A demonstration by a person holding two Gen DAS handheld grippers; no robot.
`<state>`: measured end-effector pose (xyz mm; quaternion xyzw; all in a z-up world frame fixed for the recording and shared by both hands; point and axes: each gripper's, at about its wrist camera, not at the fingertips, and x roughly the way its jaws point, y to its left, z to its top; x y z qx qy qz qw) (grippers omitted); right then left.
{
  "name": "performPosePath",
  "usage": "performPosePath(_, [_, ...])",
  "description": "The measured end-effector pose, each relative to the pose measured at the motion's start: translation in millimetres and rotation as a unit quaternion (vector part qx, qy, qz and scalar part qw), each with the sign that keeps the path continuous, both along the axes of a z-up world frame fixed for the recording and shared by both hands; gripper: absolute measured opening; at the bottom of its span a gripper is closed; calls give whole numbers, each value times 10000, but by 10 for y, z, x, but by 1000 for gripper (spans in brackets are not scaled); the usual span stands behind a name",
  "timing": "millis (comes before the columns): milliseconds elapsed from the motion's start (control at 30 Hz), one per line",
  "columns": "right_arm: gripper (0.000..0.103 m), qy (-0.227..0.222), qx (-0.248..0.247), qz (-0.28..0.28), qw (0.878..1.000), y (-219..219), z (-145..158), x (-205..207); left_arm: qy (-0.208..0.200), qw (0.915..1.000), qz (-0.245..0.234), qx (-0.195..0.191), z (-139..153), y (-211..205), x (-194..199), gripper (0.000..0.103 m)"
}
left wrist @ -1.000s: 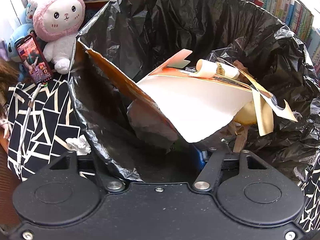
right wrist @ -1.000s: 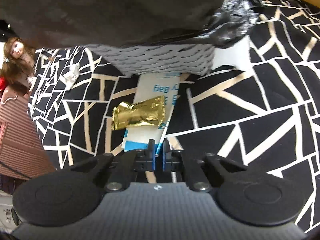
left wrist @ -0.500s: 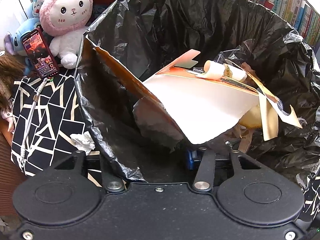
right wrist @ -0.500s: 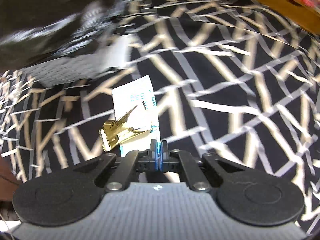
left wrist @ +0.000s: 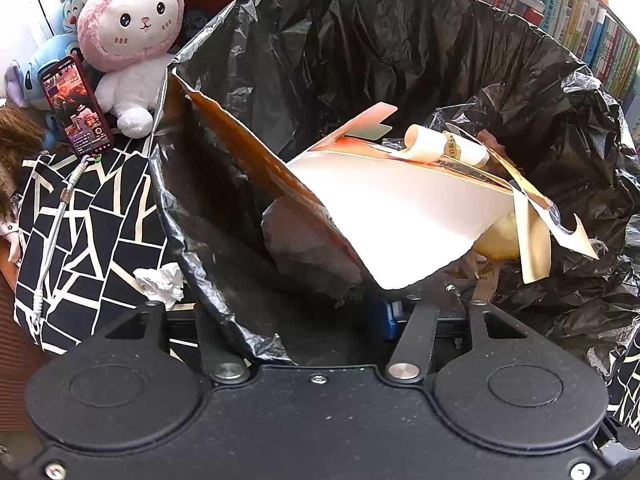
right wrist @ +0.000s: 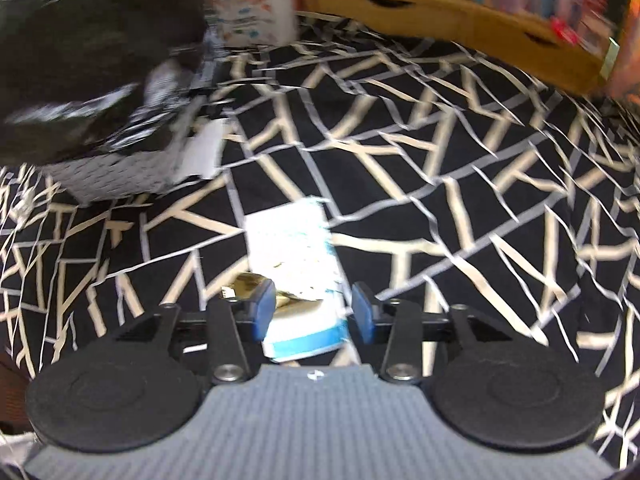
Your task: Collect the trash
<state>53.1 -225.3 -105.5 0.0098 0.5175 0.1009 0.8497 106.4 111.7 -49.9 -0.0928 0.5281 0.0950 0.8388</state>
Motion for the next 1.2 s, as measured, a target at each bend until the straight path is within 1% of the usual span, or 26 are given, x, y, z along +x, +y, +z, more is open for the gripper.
performPosePath(67, [65, -62, -83, 220, 9997, 133, -5, 33, -2, 10000, -6, -1, 0, -2, 1, 54])
performPosePath(133, [70, -125, -182, 384, 9990, 249, -33, 54, -10, 10000, -19, 6, -1, -7, 0, 55])
performPosePath(167, [76, -148, -247, 450, 9986, 300, -58, 75, -18, 10000, -26, 8, -3, -10, 0, 55])
performPosePath(200, [78, -147, -312, 506, 9981, 346, -91, 95, -27, 10000, -31, 9, -4, -12, -1, 55])
performPosePath(267, [78, -28, -457, 590, 9972, 419, -182, 144, -33, 10000, -49, 22, -3, -16, -5, 55])
performPosePath(367, [77, 95, -486, 721, 9962, 481, -263, 153, -35, 10000, -75, 37, -4, -23, -5, 55])
performPosePath(500, [59, 99, -390, 863, 9955, 489, -277, 97, -46, 10000, -60, 30, -5, -17, 1, 56])
performPosePath(600, [52, 72, -252, 787, 9966, 457, -237, 66, -48, 10000, -63, 28, -4, -18, 1, 56])
performPosePath(667, [51, 16, -174, 739, 9971, 429, -183, 60, -53, 10000, -63, 25, -5, -20, 4, 56])
performPosePath(700, [44, -16, -137, 723, 9973, 414, -147, 59, -59, 10000, -62, 22, -4, -19, 5, 56])
performPosePath(867, [43, -225, 52, 623, 9978, 356, 78, 94, -84, 9999, -58, 7, -7, -18, -8, 57])
performPosePath(1067, [42, -443, 112, 551, 9974, 351, 316, 178, -87, 9999, -71, -11, -6, -10, -12, 57])
performPosePath(1200, [42, -686, 154, 505, 9962, 346, 534, 237, -91, 9999, -73, -27, -7, -7, -10, 58])
